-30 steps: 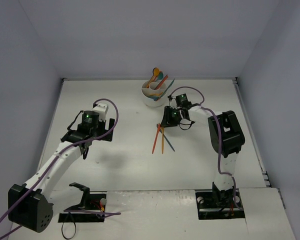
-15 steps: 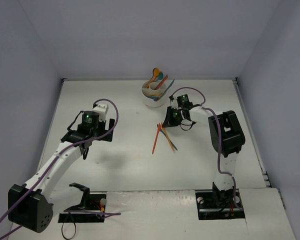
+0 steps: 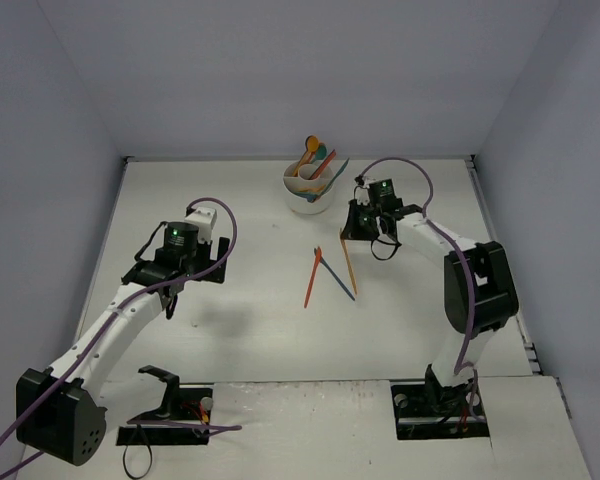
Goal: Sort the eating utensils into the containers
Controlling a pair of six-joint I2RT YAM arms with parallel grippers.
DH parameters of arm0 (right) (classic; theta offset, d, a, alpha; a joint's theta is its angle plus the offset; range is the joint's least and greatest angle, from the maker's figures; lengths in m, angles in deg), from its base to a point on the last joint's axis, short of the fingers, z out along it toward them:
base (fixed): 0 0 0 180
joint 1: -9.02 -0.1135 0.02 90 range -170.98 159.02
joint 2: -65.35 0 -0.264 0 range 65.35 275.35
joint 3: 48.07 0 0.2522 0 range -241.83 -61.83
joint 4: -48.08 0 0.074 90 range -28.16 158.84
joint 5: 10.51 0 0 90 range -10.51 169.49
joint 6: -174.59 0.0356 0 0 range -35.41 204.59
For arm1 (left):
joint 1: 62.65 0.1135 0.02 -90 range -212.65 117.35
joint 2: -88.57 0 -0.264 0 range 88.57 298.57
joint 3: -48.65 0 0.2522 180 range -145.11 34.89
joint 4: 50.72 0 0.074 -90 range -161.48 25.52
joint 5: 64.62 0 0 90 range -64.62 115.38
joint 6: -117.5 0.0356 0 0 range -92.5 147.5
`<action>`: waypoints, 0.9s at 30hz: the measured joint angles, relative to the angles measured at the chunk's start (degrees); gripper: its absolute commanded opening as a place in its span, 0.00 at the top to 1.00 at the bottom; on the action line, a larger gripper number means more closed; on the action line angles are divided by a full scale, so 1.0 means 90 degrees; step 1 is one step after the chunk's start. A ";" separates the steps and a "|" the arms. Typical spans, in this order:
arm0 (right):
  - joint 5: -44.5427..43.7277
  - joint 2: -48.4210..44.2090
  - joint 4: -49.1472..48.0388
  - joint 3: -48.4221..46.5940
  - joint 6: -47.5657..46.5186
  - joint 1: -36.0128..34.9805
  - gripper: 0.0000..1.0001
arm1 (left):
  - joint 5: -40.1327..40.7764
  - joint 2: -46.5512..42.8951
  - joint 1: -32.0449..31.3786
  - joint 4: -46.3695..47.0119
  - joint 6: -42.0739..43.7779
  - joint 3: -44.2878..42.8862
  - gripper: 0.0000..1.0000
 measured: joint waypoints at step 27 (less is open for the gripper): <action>-0.4209 -0.0997 -0.5689 0.0170 0.0913 -0.0188 1.00 | 0.0044 -0.0005 0.0000 0.0012 0.0000 0.0000 0.12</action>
